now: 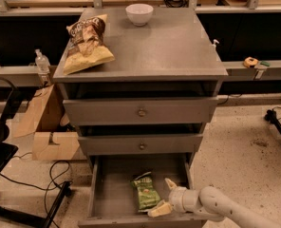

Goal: Pick green jalapeno chip bag from bottom drawer and place on counter

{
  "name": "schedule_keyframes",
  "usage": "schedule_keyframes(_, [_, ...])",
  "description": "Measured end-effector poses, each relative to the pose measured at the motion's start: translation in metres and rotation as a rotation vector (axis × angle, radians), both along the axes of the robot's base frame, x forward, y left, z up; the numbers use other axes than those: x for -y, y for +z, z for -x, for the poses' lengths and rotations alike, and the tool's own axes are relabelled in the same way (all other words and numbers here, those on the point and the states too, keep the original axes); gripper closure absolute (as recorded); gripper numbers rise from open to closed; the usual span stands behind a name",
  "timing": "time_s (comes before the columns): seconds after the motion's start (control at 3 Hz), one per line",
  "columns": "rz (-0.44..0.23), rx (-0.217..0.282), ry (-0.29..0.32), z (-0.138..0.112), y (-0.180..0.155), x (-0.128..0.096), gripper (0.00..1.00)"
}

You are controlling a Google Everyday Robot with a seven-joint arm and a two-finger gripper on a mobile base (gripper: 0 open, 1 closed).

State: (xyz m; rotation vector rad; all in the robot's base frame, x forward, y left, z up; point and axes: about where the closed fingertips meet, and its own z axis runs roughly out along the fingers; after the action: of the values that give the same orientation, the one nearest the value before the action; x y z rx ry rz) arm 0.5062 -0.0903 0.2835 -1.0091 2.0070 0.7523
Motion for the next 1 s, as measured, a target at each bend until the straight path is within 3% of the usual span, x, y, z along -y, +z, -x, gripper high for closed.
schedule_keyframes(0.33, [0.059,-0.017,0.003,-0.011,-0.002,-0.007,0.0])
schedule_keyframes(1.0, [0.176,-0.086,0.013,-0.068,-0.05,-0.022,0.0])
